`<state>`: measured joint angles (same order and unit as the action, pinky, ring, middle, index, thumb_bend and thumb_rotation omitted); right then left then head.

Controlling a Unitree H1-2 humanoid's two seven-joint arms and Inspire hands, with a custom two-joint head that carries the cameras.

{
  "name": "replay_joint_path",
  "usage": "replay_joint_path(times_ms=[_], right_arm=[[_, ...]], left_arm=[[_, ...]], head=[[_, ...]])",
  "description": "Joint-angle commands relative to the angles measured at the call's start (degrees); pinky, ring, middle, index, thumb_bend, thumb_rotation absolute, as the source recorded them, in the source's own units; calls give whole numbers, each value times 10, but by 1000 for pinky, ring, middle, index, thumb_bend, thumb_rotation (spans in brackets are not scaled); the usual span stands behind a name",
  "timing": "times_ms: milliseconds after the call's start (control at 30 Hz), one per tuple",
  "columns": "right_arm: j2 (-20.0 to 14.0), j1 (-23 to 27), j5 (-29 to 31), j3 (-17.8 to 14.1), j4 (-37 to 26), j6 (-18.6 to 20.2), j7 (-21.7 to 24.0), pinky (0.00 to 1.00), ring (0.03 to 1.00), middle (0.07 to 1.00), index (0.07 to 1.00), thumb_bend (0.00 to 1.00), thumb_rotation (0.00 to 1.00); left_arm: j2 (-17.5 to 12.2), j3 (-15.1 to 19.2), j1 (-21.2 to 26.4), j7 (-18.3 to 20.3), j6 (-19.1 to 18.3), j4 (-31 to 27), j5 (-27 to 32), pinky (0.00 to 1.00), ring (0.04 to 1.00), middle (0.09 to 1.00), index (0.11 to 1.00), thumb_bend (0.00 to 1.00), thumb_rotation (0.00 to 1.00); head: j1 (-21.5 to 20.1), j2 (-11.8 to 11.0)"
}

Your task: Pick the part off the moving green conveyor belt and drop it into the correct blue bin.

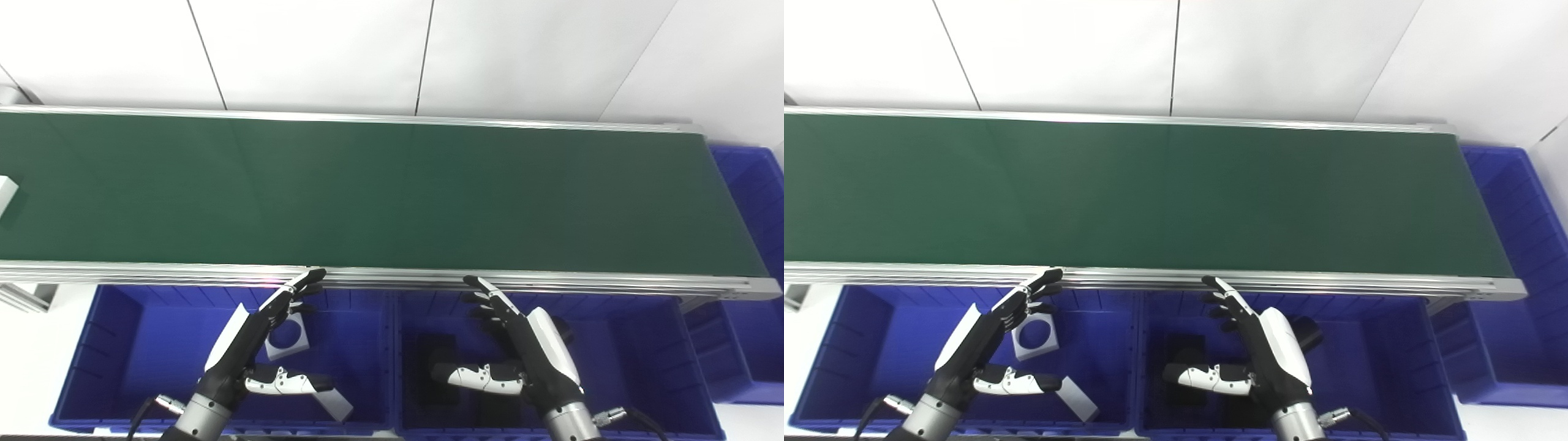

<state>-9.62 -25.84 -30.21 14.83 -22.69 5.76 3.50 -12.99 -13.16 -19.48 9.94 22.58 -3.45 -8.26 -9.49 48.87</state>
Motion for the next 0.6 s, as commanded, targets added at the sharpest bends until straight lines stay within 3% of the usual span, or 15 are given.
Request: replay_joint_path(times_ms=[0,567], right_arm=[[2,-1,1,0,-17,-28,-10,652,744,803,892,858,384],[1,0,7,-3,-15,-30,-10,653,739,800,892,859,385]], left_arm=[[0,4,1,-1,17,-16,2,750,863,911,895,921,439],[3,4,0,-1,16,-16,8,756,862,913,890,920,427]], head=[[1,1],[2,3]])
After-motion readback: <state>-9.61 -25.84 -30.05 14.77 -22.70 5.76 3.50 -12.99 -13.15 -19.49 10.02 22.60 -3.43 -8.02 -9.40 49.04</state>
